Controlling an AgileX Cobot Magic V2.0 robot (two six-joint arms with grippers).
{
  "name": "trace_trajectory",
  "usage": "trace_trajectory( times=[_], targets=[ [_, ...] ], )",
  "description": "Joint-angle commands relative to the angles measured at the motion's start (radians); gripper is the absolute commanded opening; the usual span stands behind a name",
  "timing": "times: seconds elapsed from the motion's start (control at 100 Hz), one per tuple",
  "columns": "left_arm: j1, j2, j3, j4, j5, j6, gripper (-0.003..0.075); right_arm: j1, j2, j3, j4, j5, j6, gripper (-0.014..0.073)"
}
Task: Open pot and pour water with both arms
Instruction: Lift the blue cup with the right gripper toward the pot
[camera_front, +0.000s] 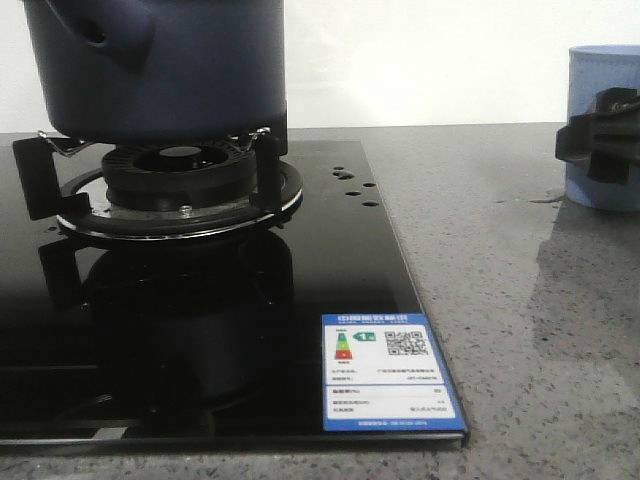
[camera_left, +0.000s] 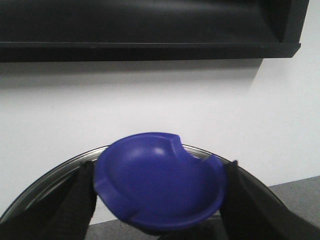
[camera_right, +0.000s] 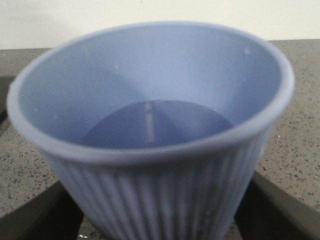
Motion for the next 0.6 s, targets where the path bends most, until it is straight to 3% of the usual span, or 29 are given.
trace_trajectory(
  times=[0.0, 0.15, 0.59],
  targets=[
    [0.003, -0.027, -0.038, 0.011, -0.106, -0.002, 0.0330, -0.005, -0.016, -0.027, -0.012, -0.085, 0.002, 0.0423],
    [0.003, -0.027, -0.038, 0.011, -0.108, -0.002, 0.0330, -0.005, -0.016, -0.027, -0.012, -0.094, 0.002, 0.0295],
    [0.005, -0.027, -0.038, 0.011, -0.108, -0.002, 0.0330, -0.005, -0.109, -0.027, -0.150, -0.102, 0.002, 0.0295]
  ],
)
